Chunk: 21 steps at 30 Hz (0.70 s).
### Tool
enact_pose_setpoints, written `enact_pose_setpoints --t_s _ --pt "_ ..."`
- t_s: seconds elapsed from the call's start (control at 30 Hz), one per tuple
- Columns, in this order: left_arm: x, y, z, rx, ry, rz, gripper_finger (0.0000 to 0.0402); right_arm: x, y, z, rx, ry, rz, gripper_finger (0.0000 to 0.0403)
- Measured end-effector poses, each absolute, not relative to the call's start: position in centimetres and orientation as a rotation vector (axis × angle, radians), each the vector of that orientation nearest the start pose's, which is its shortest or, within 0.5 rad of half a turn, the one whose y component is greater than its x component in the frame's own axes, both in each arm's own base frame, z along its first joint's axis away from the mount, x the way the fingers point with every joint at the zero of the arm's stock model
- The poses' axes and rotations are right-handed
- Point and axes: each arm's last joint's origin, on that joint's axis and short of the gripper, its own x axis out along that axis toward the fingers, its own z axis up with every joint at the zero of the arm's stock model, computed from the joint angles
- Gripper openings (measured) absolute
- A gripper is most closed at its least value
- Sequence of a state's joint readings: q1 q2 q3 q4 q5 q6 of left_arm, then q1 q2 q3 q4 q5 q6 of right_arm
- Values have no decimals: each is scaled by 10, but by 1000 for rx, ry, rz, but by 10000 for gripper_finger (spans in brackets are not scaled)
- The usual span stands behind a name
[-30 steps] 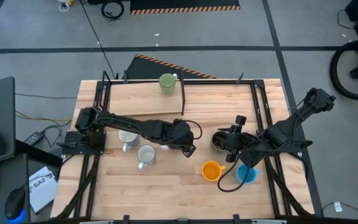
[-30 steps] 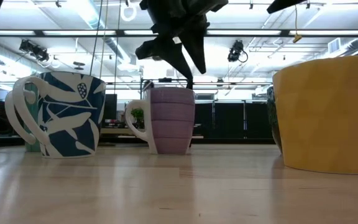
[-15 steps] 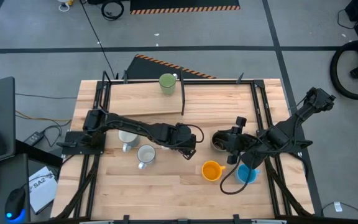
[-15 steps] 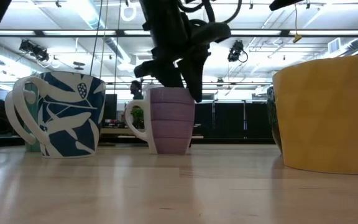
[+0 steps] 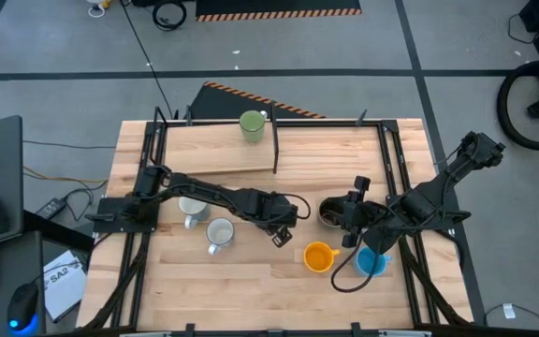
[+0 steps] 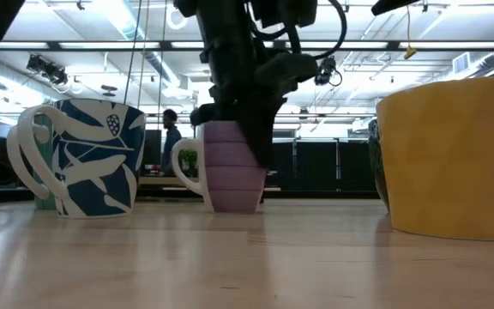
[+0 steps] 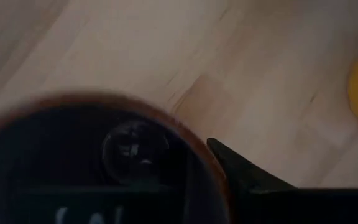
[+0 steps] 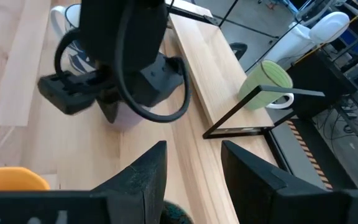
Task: Place coffee mugs
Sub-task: Put the purple patterned mug on the shelf
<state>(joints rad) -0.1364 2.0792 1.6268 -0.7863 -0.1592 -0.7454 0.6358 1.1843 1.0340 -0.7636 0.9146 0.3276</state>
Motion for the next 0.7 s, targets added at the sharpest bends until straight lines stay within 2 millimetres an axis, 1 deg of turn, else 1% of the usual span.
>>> enact_pose_setpoints --t_s 0.07,0.13,0.33,0.47,0.57,0.63,0.7 --pt "423 -53 192 -438 1154 440 38 194 114 303 -325 595 -358 158" --pt "422 -54 195 -404 1155 401 29 194 115 303 -325 596 -356 158" --pt "419 -53 200 -270 1213 241 25 194 115 303 -311 602 -344 158" --pt "415 -50 216 -187 1262 146 25 194 115 303 -308 605 -338 158" --pt "411 -48 229 -60 1314 66 25 194 115 303 -308 605 -338 158" --pt "411 -49 236 63 1317 -29 28 194 115 302 -307 605 -338 158" --pt "410 -52 238 188 1322 -123 32 194 115 302 -303 604 -339 158"
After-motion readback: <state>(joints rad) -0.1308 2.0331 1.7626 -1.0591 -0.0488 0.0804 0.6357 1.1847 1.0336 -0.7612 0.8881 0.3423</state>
